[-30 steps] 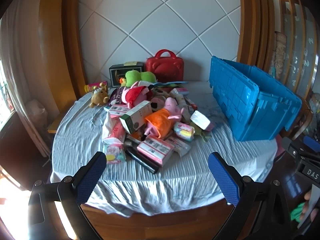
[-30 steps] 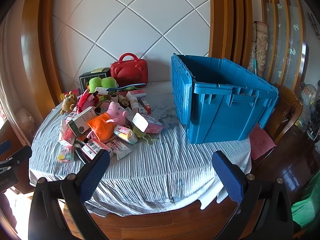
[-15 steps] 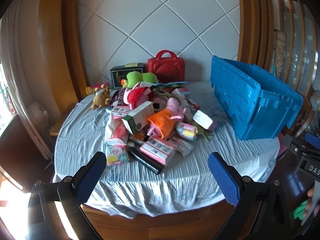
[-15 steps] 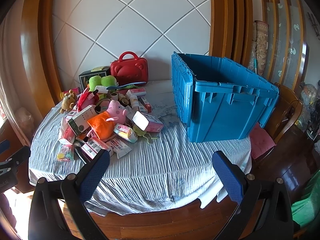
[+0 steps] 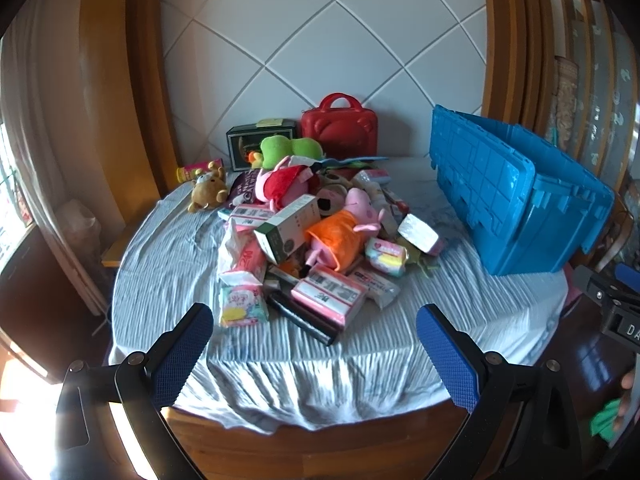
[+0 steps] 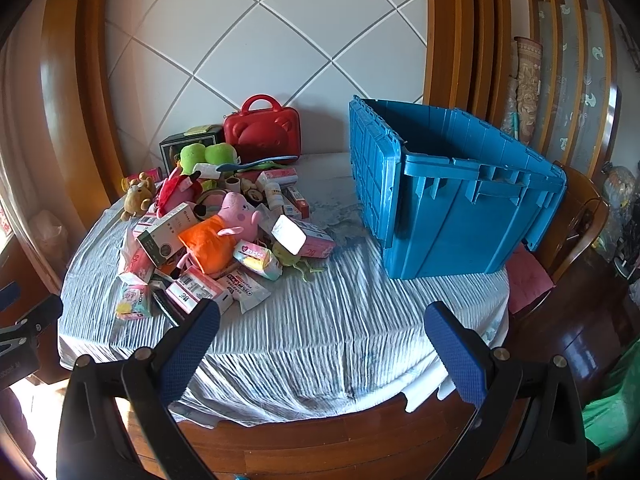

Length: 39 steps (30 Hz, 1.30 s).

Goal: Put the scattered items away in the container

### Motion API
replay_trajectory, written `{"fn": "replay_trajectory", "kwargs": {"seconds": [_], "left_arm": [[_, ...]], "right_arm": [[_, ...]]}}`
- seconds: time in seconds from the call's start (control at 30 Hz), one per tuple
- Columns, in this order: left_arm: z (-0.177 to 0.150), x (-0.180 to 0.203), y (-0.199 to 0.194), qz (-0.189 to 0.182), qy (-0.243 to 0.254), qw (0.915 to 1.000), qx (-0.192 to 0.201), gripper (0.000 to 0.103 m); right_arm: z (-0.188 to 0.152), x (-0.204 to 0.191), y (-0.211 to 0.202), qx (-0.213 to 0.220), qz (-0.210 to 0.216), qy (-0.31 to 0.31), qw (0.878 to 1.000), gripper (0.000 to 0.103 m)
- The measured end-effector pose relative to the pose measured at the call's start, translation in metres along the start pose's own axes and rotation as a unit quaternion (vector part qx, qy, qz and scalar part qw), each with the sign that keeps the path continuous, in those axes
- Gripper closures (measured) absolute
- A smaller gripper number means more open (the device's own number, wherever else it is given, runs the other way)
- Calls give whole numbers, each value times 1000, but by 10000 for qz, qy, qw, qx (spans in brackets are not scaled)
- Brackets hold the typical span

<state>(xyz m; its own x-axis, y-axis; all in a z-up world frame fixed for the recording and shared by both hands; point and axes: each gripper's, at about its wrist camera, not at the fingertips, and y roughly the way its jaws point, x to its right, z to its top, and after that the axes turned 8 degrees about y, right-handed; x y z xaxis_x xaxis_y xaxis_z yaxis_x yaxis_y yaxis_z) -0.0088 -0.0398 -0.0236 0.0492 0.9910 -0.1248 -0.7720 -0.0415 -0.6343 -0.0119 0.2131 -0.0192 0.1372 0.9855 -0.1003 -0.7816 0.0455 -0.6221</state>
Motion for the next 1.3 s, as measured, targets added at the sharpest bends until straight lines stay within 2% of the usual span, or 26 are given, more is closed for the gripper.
{"fn": "replay_trajectory", "kwargs": {"seconds": [0.13,0.37,0.63,0.7,0.9,1.17,1.3], "left_arm": [[-7,-18,19,96,-28,9998,-191,0],[-31,-74,71,317,-84,9976,-606,0],[-64,-117,142,225,-191,9926,-1175,6],[-69,-114,158,176,-256,9904,-1349,10],[-69,-87,196,36,-392,9847,-1698,13],[-51,-35,248,263,-800,9747,-2069,14],[-54,-17,274,345,-1045,9673,-2284,21]], "right_arm": [[-6,-14,14,-133,80,2,9999,0],[-27,-45,63,-619,221,56,9978,0],[-54,-87,123,-1082,236,-60,9938,0],[-57,-93,138,-1254,307,-150,9915,1],[-59,-92,188,-1636,428,-350,9850,18],[-42,-83,264,-2101,1032,-922,9678,24],[-34,-77,299,-2299,1250,-1259,9569,25]]}}
